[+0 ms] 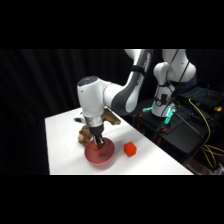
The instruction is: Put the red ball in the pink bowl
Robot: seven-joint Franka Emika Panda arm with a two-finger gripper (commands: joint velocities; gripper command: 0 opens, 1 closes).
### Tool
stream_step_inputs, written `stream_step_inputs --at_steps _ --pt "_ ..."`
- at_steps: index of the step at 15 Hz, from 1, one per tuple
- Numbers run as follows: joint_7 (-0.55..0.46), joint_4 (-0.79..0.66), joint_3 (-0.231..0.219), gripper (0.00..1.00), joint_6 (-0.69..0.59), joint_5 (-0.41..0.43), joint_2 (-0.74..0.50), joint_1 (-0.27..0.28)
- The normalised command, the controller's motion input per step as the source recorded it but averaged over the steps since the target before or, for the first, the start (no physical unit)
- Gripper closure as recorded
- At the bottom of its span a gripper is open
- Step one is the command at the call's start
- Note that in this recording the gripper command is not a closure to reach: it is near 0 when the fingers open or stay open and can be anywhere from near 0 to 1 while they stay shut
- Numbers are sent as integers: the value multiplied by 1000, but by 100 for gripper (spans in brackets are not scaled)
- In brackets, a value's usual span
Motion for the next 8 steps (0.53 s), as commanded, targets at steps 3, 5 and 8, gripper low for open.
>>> stream_step_inputs --at_steps 3,5,8 --pt "-175 168 33 0 -352 88 -64 -54" --pt "-115 93 21 0 -336 66 -197 -26" --pt "-93 0 42 0 -385 77 -391 -9"
